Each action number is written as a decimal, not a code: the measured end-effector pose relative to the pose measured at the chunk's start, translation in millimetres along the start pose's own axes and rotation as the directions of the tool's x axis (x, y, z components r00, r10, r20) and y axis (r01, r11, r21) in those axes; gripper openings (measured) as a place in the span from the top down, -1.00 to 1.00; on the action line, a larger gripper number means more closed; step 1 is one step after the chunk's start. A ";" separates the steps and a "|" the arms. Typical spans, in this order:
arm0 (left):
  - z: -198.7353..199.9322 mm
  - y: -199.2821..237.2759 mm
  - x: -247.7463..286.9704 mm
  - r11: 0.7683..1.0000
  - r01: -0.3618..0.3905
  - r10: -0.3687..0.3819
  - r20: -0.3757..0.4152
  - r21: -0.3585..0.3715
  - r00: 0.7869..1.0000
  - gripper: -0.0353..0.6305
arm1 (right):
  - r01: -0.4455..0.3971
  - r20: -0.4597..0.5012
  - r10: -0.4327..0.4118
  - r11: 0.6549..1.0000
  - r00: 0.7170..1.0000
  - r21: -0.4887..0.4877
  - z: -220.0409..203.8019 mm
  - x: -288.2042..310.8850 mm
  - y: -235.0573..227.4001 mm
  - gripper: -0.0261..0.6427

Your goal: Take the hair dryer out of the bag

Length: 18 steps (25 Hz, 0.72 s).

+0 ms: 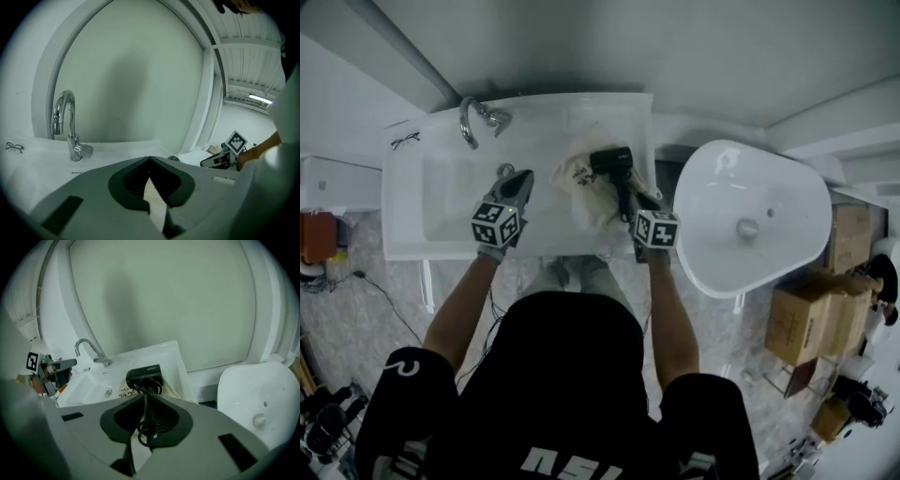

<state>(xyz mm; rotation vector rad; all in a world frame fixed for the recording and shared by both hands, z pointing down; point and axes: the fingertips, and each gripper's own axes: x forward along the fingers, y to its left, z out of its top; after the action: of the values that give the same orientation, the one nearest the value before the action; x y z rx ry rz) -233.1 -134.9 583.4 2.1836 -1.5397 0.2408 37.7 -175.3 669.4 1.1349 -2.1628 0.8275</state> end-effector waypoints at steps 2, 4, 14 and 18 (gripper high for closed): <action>3.8 -5.9 -4.9 1.000 0.015 -0.015 0.012 0.007 1.000 0.90 | -0.015 0.048 0.015 1.000 0.999 0.007 8.2 -15.3 4.6 0.87; 8.4 -12.4 -10.6 0.999 0.029 -0.029 0.026 0.015 0.999 0.90 | -0.028 0.101 0.029 1.000 0.994 -0.013 20.0 -32.1 13.3 0.93; 32.0 -37.2 -36.8 0.995 0.080 -0.085 0.088 0.063 0.993 0.90 | -0.037 0.272 0.071 0.991 0.960 -0.127 63.6 -90.0 60.9 0.94; 37.6 -39.0 -42.5 0.992 0.089 -0.097 0.094 0.085 0.991 0.90 | -0.040 0.300 0.079 0.990 0.951 -0.133 69.3 -97.8 68.3 0.94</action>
<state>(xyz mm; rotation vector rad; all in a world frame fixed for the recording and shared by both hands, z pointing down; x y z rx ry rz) -216.6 -105.5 523.3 2.3552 -1.4985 0.1707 14.2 -145.2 536.8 1.2027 -2.4732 0.5597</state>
